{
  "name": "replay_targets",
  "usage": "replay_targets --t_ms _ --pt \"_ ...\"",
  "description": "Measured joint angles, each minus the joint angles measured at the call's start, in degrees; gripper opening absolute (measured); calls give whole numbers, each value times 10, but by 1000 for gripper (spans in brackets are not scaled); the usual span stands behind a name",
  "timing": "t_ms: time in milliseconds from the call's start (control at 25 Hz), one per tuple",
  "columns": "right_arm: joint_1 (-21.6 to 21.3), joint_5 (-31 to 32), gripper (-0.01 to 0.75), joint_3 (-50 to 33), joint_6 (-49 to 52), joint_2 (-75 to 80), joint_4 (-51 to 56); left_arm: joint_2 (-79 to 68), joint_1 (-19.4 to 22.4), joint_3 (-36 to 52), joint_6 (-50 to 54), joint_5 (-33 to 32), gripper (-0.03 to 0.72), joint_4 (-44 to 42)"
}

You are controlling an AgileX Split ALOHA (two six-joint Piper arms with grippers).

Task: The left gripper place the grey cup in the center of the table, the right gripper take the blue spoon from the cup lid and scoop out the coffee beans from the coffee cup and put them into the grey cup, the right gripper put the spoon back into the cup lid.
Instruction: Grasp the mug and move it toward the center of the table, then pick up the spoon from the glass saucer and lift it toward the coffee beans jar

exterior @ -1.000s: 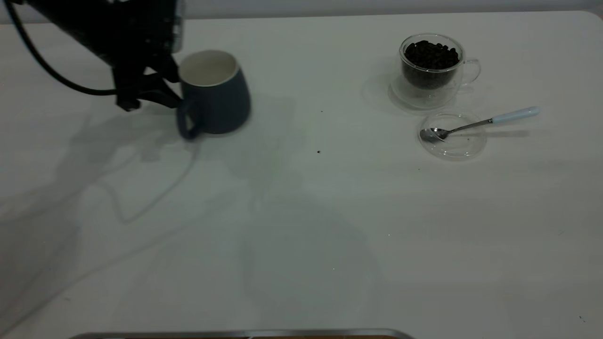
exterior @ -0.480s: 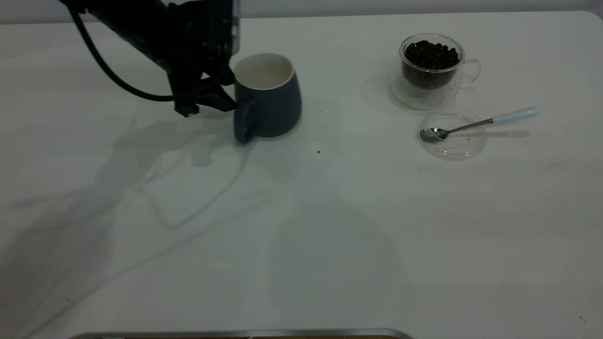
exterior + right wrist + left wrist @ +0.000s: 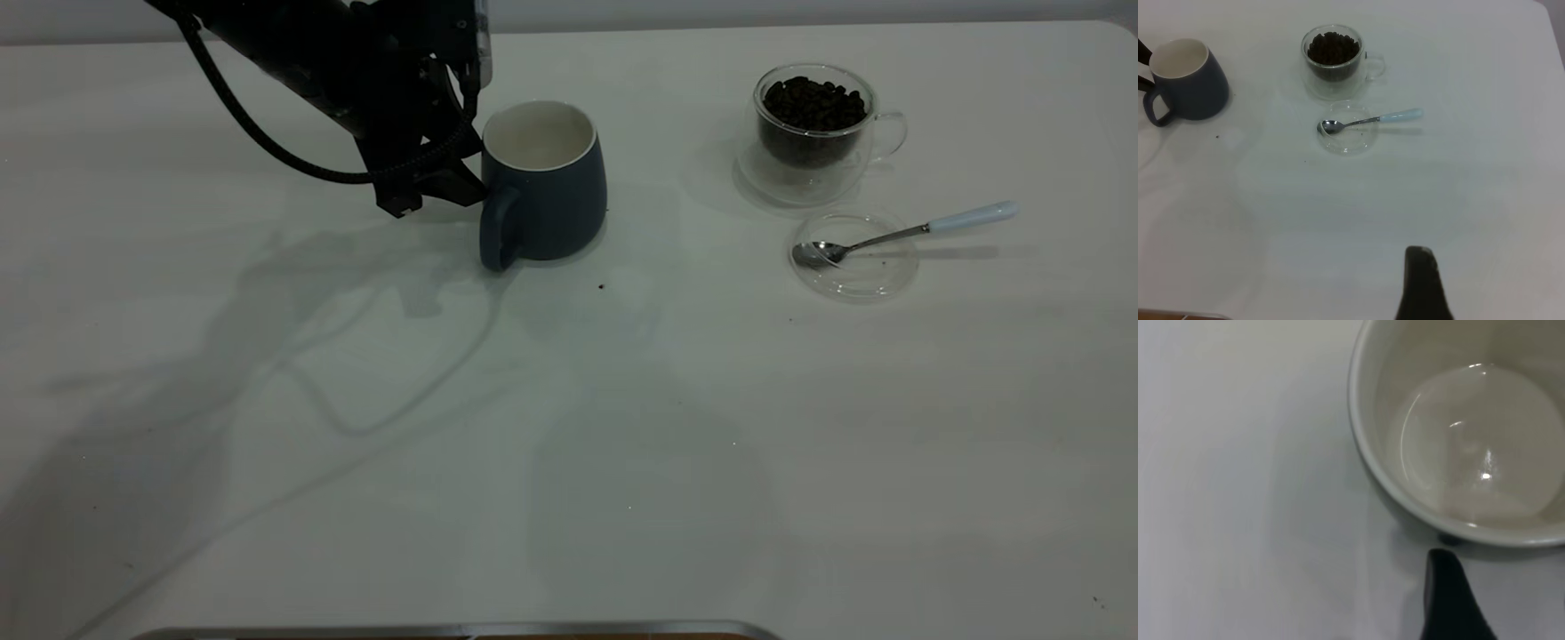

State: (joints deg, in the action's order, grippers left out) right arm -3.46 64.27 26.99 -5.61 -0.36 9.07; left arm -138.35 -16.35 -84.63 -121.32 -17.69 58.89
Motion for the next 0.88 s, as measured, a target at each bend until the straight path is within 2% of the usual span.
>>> replay_targets --t_ms 240,640,880 --pt "0 0 565 0 0 0 0 7 17 0 43 8 475 1" --pt "0 0 565 0 0 0 0 101 64 1 128 -11 475 1" --pt "0 0 565 0 0 0 0 202 73 1 214 -65 475 0"
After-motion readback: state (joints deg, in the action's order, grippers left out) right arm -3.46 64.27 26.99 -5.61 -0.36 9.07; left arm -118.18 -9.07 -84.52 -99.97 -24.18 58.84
